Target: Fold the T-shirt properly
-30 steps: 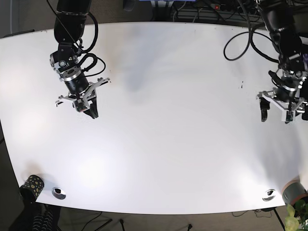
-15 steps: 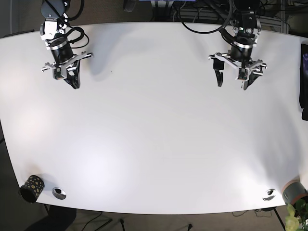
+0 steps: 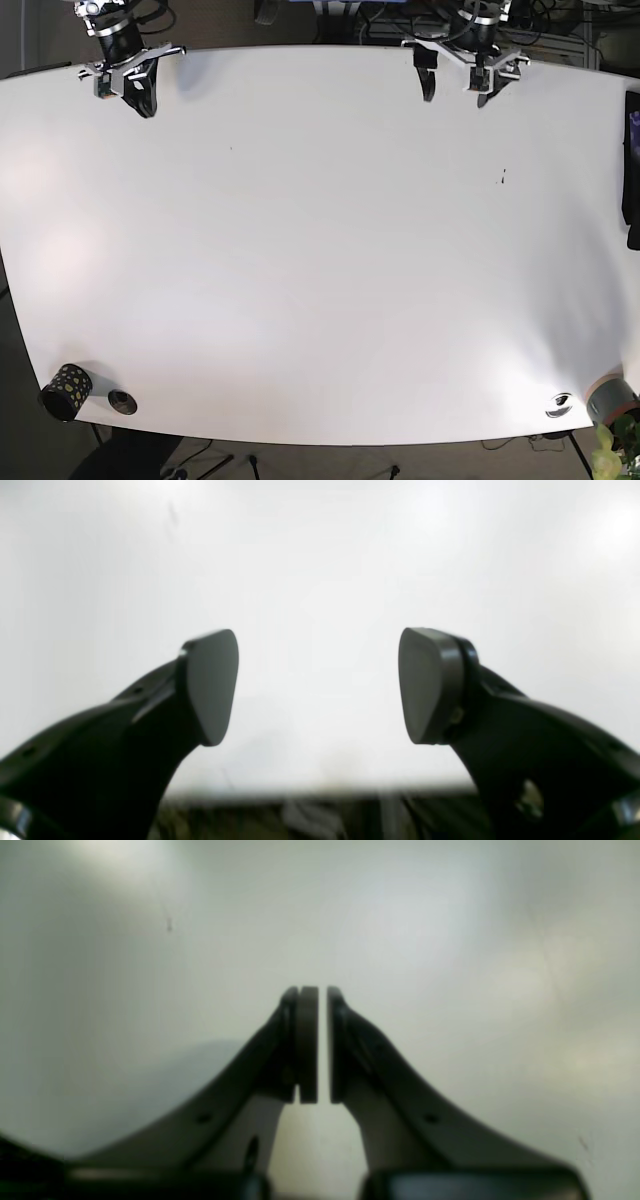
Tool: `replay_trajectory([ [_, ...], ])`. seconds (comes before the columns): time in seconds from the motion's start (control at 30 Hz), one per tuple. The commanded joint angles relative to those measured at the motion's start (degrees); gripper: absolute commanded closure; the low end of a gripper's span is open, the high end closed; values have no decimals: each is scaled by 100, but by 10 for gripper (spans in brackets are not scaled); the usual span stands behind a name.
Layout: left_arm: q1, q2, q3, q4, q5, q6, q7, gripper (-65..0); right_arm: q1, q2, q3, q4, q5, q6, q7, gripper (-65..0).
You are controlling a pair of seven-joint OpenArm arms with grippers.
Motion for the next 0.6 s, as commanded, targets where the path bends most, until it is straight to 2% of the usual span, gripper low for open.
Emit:
replay_trajectory([
  [0.0,306,9,-8,96,-26,23,-65,-451,-329,44,16,208,208,76,152,-33],
  [0.33,1423,9,0,-158,-61,322,-56,-449,-1656,18,-45,181,357,84,143,-30],
  [0.4,1555,9,0,-369,-79,322,-56,-449,-1823,18,-204,146,357,84,143,-30],
  [0.57,1660,9,-17,-783,-545,322,-82,-449,-2052,35,-476,-65,357,84,152,-30],
])
